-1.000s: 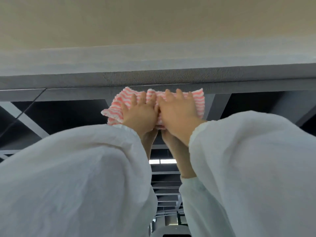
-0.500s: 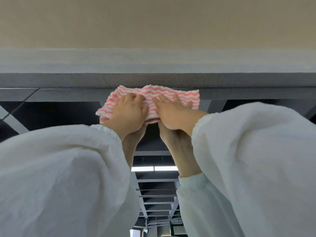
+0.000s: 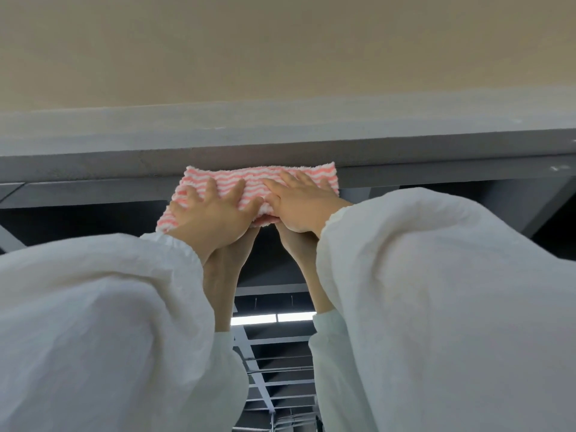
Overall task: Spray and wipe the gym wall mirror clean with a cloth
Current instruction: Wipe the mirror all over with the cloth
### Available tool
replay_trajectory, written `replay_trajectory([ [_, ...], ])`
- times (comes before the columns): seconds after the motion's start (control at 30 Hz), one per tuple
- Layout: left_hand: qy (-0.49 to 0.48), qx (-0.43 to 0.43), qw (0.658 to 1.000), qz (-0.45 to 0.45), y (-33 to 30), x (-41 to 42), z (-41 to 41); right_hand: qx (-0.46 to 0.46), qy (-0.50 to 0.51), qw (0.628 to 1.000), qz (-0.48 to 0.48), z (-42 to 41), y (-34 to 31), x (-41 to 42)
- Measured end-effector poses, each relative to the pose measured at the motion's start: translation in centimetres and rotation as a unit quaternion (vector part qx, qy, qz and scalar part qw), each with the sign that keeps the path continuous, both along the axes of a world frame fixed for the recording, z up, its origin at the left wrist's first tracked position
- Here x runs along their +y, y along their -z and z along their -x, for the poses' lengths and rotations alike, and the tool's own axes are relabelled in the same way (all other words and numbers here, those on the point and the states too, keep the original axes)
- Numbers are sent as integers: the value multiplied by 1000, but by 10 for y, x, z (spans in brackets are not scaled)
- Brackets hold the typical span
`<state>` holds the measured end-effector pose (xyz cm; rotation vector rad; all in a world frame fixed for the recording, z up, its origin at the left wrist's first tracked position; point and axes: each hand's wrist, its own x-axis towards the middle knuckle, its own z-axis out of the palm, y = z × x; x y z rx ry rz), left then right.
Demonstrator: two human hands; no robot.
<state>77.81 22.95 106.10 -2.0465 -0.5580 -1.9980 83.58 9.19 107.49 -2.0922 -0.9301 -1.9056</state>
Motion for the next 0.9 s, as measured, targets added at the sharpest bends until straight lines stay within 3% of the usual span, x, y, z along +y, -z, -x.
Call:
replay_trajectory([
  [0.63,50,72,995,-54,1,-302,-146,-27,32,999,-16,-152,-9,-282],
  [0.9,66,107,989,-82,-8,-386,-182,-3,38,999,-37,-192,-11,-365],
])
